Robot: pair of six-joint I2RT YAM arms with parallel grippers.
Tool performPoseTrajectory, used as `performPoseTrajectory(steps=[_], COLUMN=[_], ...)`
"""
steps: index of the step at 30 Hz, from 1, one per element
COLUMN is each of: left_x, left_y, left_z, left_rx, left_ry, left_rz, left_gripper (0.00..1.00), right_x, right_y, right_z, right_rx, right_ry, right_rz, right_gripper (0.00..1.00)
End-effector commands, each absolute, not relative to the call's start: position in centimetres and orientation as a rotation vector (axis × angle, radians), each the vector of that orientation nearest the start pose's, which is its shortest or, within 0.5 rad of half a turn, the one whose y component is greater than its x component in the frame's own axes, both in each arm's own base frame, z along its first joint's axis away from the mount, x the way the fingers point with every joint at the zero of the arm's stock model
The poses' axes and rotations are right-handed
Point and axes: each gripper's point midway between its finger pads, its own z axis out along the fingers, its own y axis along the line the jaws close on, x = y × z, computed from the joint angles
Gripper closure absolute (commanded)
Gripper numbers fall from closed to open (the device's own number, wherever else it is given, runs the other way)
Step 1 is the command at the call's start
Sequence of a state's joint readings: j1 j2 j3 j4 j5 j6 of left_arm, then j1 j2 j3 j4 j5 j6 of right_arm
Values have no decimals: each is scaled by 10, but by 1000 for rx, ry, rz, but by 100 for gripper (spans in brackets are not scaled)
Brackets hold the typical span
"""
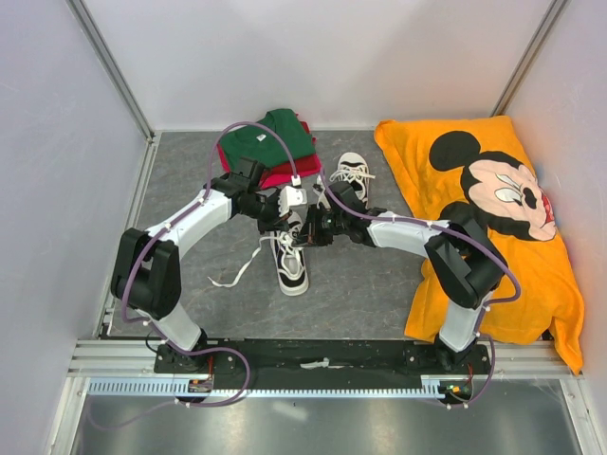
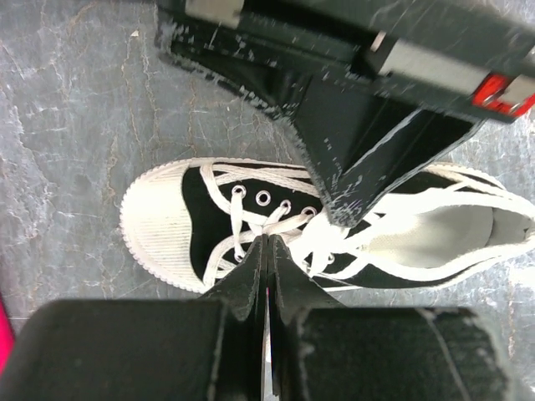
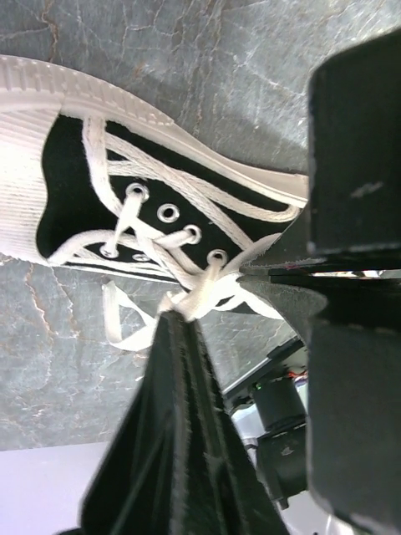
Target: Tie the shoes
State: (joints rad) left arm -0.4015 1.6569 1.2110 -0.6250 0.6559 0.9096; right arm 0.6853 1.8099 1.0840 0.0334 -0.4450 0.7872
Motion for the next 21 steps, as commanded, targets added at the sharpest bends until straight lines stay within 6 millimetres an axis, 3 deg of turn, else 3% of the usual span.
performPoseTrajectory(steps=[1, 8, 16, 21], left_x=[324, 327, 316, 314], left_y=[-229, -227, -227, -229], left_z=[127, 130, 128, 128], left_rx=[1572, 1502, 1445, 1414], left_ry=[1785, 1832, 1851, 1849], left_rz=[-640, -620, -623, -608], left_gripper=[98, 98, 98, 98], right_x=[308, 312, 305, 302], right_y=[382, 390, 370, 369], right_z=[105, 113, 108, 106], right_rx=[-55, 91, 348, 468], right_ry=[2459, 2463, 2561, 2585], right_rz=[1249, 1329, 1216, 1221], right_gripper=[100, 100, 100, 100])
